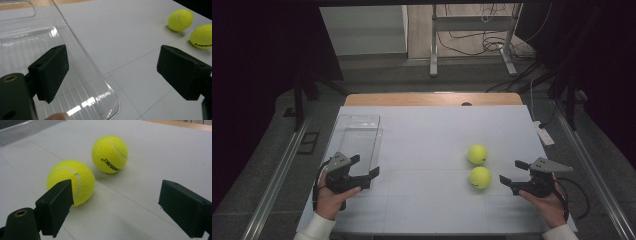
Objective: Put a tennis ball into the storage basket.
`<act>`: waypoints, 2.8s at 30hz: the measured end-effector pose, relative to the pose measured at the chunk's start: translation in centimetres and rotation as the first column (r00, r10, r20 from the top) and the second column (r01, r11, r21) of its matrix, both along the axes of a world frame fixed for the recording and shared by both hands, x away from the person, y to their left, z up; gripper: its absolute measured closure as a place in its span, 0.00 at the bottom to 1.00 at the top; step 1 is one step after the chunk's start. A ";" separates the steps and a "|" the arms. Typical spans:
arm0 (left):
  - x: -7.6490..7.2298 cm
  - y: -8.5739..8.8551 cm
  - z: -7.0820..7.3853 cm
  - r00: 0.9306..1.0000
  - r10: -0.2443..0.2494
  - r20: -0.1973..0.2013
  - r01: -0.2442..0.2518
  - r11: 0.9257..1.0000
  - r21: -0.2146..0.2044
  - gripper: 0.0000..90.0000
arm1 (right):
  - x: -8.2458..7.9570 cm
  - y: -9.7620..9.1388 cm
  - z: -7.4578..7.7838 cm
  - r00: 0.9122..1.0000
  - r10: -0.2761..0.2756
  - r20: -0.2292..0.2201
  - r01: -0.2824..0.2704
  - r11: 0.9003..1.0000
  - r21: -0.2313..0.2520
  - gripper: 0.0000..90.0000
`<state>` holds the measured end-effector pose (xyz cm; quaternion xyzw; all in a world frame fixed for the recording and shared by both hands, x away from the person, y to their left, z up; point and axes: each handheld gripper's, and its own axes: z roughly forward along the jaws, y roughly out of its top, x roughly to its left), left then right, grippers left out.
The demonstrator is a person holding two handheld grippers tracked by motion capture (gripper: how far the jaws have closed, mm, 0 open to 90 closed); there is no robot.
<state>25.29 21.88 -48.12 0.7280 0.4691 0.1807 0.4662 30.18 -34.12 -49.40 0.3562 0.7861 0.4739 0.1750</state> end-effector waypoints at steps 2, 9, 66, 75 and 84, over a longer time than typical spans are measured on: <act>0.1 -0.2 0.1 1.000 -0.002 0.002 0.002 1.000 0.005 0.13 | 0.0 0.0 0.0 1.000 -0.003 0.001 0.003 1.000 -0.002 0.14; 0.6 -1.5 0.3 1.000 -0.028 0.004 0.027 0.999 0.040 0.13 | 0.1 -0.1 0.0 1.000 -0.001 0.000 0.001 1.000 -0.006 0.14; 3.6 -7.4 2.0 0.984 -0.178 -0.005 0.178 0.984 0.027 0.13 | 0.0 -0.6 -0.5 1.000 -0.017 -0.008 0.017 0.999 -0.033 0.15; 3.9 -8.4 2.0 0.980 -0.197 -0.010 0.197 0.980 0.035 0.13 | -0.1 -0.5 -0.5 1.000 -0.015 -0.005 0.015 0.999 -0.038 0.15; 4.4 -9.8 2.0 0.974 -0.227 -0.018 0.227 0.973 0.040 0.13 | -0.1 -0.6 -0.5 1.000 -0.019 -0.005 0.019 0.999 -0.042 0.15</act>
